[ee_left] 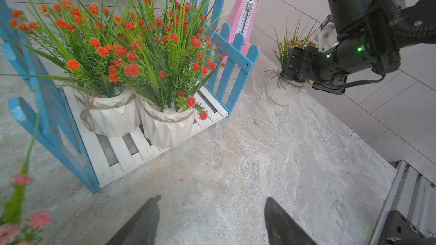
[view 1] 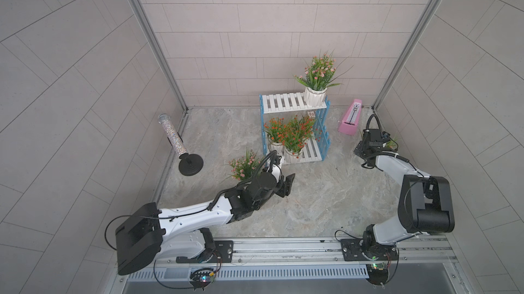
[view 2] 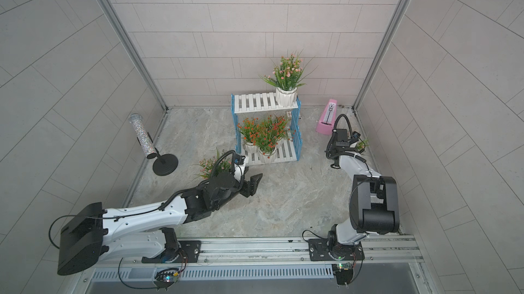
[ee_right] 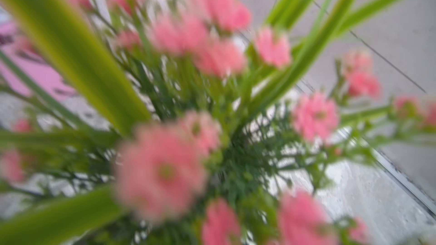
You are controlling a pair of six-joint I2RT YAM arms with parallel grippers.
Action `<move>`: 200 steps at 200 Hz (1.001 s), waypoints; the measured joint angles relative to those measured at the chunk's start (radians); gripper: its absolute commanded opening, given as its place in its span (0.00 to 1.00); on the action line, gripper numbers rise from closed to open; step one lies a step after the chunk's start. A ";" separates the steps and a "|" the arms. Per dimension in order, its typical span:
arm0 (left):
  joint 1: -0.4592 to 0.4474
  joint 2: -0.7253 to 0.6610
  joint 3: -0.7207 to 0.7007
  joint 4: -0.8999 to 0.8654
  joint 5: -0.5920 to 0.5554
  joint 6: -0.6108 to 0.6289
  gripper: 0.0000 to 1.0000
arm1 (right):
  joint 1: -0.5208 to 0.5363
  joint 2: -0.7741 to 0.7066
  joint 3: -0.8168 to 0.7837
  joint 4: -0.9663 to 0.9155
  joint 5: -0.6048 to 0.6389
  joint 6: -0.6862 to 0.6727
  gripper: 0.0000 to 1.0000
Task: Place the baby's breath potted plants on the rack by color
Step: Move the baby's breath potted plant to the center of the board.
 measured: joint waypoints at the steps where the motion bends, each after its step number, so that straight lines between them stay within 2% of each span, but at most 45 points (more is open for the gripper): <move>1: 0.000 0.000 -0.002 0.002 0.000 0.000 0.74 | 0.000 0.001 0.001 0.000 0.000 0.000 0.99; 200: 0.000 0.032 -0.039 0.084 0.004 0.008 0.74 | -0.017 0.179 0.145 0.022 0.030 -0.063 0.99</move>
